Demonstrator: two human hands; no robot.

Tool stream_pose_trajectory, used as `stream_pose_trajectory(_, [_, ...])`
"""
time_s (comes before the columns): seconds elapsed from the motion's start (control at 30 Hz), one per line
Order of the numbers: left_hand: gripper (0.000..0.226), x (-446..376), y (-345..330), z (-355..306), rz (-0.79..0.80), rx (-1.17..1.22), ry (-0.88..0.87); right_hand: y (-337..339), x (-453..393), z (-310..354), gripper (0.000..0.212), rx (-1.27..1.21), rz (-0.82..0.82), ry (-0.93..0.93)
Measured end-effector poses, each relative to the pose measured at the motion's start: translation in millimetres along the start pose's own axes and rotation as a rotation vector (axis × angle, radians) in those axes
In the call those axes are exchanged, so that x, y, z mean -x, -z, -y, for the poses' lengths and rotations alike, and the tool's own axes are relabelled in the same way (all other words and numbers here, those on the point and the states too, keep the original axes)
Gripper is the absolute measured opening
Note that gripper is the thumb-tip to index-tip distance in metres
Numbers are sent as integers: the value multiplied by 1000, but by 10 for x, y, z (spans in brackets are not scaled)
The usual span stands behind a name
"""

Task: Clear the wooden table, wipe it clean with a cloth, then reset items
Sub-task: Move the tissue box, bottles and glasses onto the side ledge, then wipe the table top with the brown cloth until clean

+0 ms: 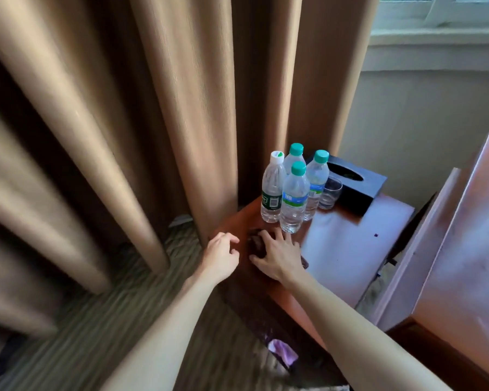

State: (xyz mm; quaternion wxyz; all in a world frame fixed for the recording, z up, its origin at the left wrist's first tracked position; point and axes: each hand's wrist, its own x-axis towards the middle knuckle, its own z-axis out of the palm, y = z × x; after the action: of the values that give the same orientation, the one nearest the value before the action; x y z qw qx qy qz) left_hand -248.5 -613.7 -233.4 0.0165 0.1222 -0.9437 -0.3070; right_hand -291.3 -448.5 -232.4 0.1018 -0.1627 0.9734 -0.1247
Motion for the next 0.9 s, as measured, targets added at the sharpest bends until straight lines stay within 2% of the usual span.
stream_pose_trajectory(0.17, [38, 20, -381, 172, -45, 56, -61, -294, 199, -109, 55, 109, -262, -18])
stream_pose_trajectory(0.37, [44, 28, -805, 387, -218, -93, -161, -470, -128, -49, 45, 24, -425, -92])
stream_pose_trajectory(0.47, [48, -17, -641, 333, -79, -183, -141, -416, -87, -6, 45, 27, -359, -107])
stream_pose_trajectory(0.57, [49, -95, -270, 137, 80, -232, -81, -94, 57, 180, 47, -69, -36, -163])
stream_pose_trajectory(0.63, [46, -64, 44, -72, 26, -78, -1, 262, 136, 328, 56, -331, 246, -262])
stream_pose_trajectory(0.67, [44, -8, 206, -193, -48, 7, 32, 459, 182, 385, 64, -428, 307, -272])
stream_pose_trajectory(0.73, [37, 173, 548, -451, -179, 136, 49, 872, 272, 487, 64, -416, 265, -165])
stream_pose_trajectory(0.8, [31, 440, 852, -772, -259, 212, 14, 1397, 541, 543, 53, -216, 139, -4])
stream_pose_trajectory(0.9, [26, 934, 1106, -1347, -283, 282, -95, 2273, 1184, 333, 45, -22, -13, 147])
